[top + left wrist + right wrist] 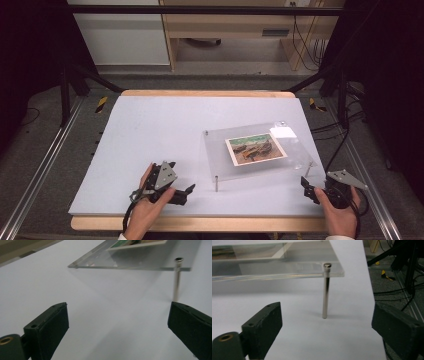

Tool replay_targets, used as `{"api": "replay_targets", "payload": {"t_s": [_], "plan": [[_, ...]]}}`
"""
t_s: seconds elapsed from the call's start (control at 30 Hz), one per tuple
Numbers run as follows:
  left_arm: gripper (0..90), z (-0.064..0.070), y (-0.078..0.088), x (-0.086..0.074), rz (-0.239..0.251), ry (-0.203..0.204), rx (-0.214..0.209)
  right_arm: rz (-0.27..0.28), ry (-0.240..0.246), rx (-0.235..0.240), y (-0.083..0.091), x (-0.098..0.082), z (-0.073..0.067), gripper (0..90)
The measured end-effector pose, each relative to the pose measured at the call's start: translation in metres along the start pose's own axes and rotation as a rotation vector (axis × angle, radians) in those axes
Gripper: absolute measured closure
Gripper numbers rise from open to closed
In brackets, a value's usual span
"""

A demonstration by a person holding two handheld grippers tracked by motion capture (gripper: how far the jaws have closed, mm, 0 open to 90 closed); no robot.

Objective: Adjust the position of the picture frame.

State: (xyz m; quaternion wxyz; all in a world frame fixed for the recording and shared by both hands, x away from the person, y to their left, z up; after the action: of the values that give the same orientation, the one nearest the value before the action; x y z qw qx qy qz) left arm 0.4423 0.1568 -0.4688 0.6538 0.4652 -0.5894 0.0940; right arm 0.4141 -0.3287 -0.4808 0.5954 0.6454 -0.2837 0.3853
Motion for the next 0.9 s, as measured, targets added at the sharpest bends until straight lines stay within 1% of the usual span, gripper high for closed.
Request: {"api": "replay_targets", "payload": {"t_s": [0.03, 0.07, 0.1, 0.13, 0.17, 0.2, 0.23, 0.3, 0.33, 0.37, 0.43, 0.47, 0.53, 0.63, 0.73, 0.77, 0.83, 0.87, 0.9], "plan": [[5.3, -0.004, 0.002, -0.002, 0.002, -0.005, 0.017, -0.010, 0.001, -0.004, 0.000, 0.000, -0.001, 19.0], [4.9, -0.006, 0.002, -0.002, 0.005, 0.003, 0.022, -0.022, 0.010, -0.014, 0.000, 0.000, -0.003, 22.1], [4.5, -0.007, 0.003, -0.003, 0.008, 0.013, 0.030, -0.023, 0.025, -0.024, 0.000, -0.001, -0.004, 23.3], [4.5, -0.007, 0.003, -0.004, 0.024, 0.020, 0.037, -0.019, 0.036, -0.029, 0.001, -0.002, -0.005, 24.2], [4.4, -0.007, 0.003, -0.004, 0.028, 0.027, 0.036, -0.010, 0.045, -0.036, 0.001, -0.002, -0.004, 24.4], [3.8, -0.006, 0.002, -0.005, 0.037, 0.049, 0.032, 0.002, 0.053, -0.038, 0.001, -0.002, -0.004, 25.2], [3.3, -0.006, 0.001, -0.005, 0.042, 0.059, 0.029, 0.011, 0.066, -0.047, 0.001, -0.002, -0.004, 26.1], [2.6, -0.003, 0.000, -0.004, 0.050, 0.107, -0.001, 0.015, 0.070, -0.045, 0.001, -0.002, -0.003, 28.3], [2.6, -0.001, 0.000, -0.004, 0.055, 0.130, -0.022, 0.022, 0.066, -0.045, 0.000, -0.003, -0.003, 30.2], [2.6, 0.001, -0.001, -0.004, 0.061, 0.146, -0.037, 0.030, 0.068, -0.045, -0.001, -0.003, -0.002, 31.6], [2.6, 0.004, -0.002, -0.004, 0.064, 0.154, -0.050, 0.037, 0.058, -0.037, -0.003, -0.002, -0.001, 33.6], [2.6, 0.006, -0.002, -0.003, 0.069, 0.158, -0.064, 0.041, 0.056, -0.031, -0.004, -0.002, 0.000, 35.6], [2.6, 0.010, -0.003, -0.002, 0.082, 0.156, -0.086, 0.042, 0.037, -0.021, -0.007, -0.001, 0.002, 37.0], [2.7, 0.013, -0.002, 0.000, 0.093, 0.167, -0.114, 0.044, 0.025, -0.013, -0.014, 0.002, 0.004, 38.1], [3.6, 0.016, -0.002, 0.001, 0.079, 0.169, -0.140, 0.038, 0.055, -0.011, -0.019, 0.006, 0.004, 37.5], [3.7, 0.018, -0.003, 0.001, 0.079, 0.171, -0.149, 0.033, 0.053, -0.014, -0.022, 0.008, 0.004, 36.0], [4.0, 0.022, -0.004, 0.002, 0.076, 0.163, -0.155, 0.031, 0.053, 0.003, -0.026, 0.010, 0.005, 36.3], [4.2, 0.024, -0.004, 0.003, 0.080, 0.164, -0.161, 0.032, 0.063, 0.004, -0.028, 0.011, 0.006, 38.4], [4.3, 0.026, -0.004, 0.003, 0.084, 0.167, -0.169, 0.032, 0.058, 0.017, -0.031, 0.012, 0.006, 42.3]]}}
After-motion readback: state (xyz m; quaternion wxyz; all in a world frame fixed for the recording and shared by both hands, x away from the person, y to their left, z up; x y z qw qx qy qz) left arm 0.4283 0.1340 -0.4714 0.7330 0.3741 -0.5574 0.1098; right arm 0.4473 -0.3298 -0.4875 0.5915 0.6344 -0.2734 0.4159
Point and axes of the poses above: each handheld gripper's, and its own axes: y roughly backward along the jaws, x roughly out of its top, z roughly to its right, the point moved 2 cm from there along -y, roughly forward along the jaws, and after that the axes turned 2 degrees about y, right-handed, at the moved point
